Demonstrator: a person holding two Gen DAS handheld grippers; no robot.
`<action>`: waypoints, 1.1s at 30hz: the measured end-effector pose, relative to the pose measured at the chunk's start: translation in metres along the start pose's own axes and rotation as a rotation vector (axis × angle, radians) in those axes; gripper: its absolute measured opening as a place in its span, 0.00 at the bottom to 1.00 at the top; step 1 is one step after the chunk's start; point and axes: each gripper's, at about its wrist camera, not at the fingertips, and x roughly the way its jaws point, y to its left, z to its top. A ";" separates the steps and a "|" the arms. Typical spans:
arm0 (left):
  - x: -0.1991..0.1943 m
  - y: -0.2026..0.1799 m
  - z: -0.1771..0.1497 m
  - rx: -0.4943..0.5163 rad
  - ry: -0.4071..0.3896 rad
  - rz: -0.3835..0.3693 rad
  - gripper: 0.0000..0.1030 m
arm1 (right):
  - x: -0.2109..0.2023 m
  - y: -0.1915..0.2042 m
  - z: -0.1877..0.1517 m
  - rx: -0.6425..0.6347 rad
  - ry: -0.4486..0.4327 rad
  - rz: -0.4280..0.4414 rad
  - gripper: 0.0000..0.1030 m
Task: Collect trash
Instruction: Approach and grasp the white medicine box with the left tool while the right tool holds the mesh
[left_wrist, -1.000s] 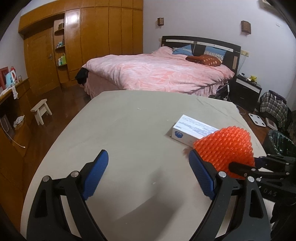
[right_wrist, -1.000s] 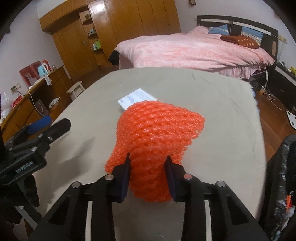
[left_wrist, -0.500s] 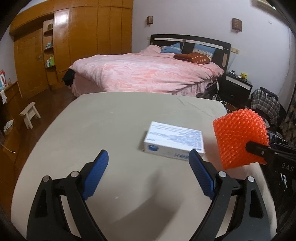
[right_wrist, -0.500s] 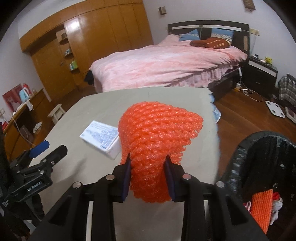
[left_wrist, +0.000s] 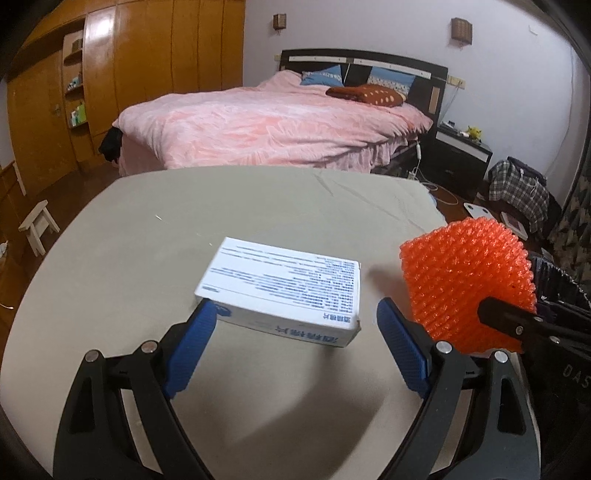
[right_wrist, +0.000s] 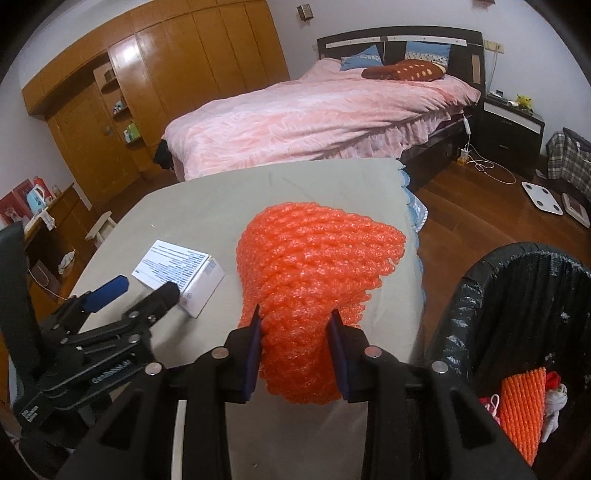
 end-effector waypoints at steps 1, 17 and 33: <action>0.002 0.000 0.001 0.001 0.006 0.004 0.84 | 0.000 0.000 -0.001 0.002 0.001 0.001 0.32; 0.000 0.029 -0.004 -0.033 0.069 0.097 0.84 | 0.000 0.001 0.001 0.000 0.000 0.020 0.32; -0.010 0.033 0.004 -0.051 0.031 0.068 0.84 | 0.002 0.007 0.000 -0.008 0.006 0.028 0.32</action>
